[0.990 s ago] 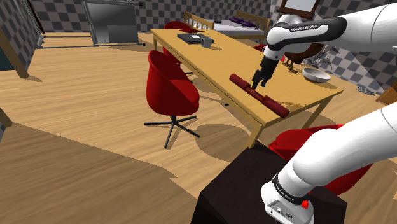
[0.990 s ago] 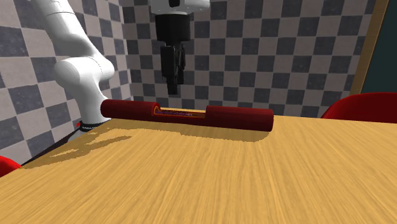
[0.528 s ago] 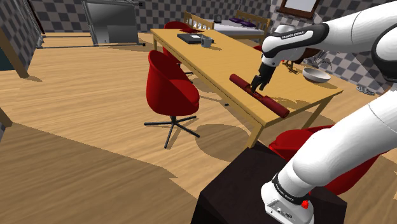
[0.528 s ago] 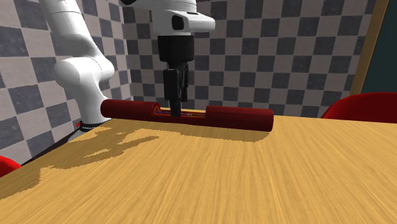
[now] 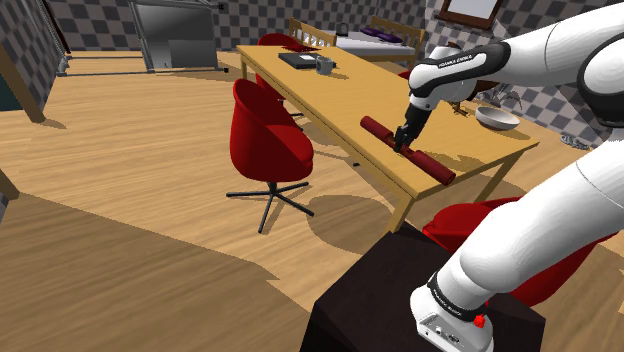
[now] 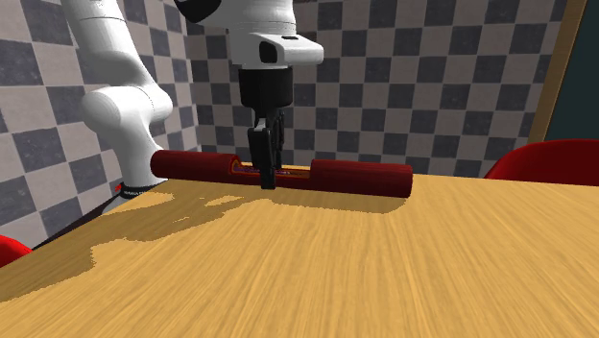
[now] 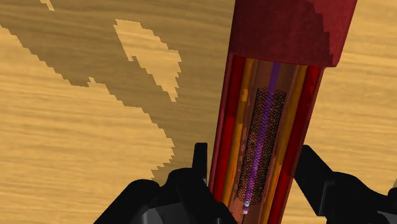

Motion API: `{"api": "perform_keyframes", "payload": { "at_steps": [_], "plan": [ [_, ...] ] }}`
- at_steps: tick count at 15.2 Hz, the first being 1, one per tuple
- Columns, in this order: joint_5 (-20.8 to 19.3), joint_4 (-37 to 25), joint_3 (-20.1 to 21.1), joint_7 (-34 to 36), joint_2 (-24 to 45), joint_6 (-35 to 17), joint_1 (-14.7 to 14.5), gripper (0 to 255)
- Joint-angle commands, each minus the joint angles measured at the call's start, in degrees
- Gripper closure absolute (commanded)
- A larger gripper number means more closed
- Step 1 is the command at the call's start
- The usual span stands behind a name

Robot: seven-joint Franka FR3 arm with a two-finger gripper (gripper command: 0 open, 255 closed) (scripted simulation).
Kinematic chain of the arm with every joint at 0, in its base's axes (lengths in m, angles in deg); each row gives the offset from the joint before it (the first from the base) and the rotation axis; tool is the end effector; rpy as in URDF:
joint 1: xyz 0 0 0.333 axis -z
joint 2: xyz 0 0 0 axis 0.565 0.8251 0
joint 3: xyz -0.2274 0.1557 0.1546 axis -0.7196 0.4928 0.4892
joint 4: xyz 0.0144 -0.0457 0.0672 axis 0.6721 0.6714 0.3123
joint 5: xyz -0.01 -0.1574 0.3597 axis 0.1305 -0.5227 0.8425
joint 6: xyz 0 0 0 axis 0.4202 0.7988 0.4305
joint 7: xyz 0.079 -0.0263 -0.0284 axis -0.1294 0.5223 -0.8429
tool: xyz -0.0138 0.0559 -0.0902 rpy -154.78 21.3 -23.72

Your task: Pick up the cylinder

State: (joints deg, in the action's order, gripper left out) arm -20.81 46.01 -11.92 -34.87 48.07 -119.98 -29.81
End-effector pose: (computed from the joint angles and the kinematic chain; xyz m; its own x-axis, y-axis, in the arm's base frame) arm 0.3740 -0.2962 0.4155 0.9948 -0.1018 0.0097 -0.1008 -0.9920 -0.0764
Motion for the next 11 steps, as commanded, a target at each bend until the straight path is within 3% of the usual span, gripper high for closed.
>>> {"api": "perform_keyframes", "payload": {
  "at_steps": [1,7,11],
  "plan": [
    [-0.01,0.02,-0.02,-0.03,0.04,-0.04,0.01,255],
    [-0.03,0.02,0.03,0.04,-0.01,0.0,-0.01,255],
    [-0.62,-1.96,0.55,0.72,-1.4,3.21,0.09,255]
  ]
}}
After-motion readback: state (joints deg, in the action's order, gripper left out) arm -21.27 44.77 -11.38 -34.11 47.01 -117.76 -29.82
